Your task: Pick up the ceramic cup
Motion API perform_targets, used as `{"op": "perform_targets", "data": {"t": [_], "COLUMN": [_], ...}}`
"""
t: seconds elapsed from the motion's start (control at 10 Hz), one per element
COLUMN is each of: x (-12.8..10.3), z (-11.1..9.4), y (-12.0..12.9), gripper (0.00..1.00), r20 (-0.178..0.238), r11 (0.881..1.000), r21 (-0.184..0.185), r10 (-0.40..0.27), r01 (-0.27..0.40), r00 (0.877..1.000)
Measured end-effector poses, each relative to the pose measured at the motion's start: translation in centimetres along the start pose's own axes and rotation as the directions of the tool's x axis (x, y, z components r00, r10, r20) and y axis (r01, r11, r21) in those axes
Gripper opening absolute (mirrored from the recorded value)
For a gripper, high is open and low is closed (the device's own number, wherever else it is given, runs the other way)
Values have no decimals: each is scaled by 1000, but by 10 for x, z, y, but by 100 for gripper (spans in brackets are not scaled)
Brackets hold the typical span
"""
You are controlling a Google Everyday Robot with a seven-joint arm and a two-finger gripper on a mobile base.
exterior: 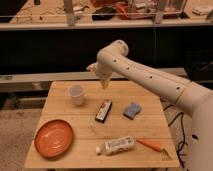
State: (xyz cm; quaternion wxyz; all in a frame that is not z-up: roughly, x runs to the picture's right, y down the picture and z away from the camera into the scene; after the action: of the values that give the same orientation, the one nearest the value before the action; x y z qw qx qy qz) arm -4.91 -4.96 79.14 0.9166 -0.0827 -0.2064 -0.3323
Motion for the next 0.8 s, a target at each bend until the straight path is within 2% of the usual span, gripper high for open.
{"op": "perform_targets", "data": {"t": [0.2,0.5,0.6,0.8], "x": [-11,-15,-20,-27], "z": [14,26,33,40], "y": [-8,-8,-9,-12], "gripper": [80,80,80,80], "r20": [32,81,104,125], "r11": [1000,999,999,998], "r21": [5,2,-1,-19], "r10": [-17,-38,-49,-63], "r01": [16,38,50,66], "r00": [999,996,993,990]}}
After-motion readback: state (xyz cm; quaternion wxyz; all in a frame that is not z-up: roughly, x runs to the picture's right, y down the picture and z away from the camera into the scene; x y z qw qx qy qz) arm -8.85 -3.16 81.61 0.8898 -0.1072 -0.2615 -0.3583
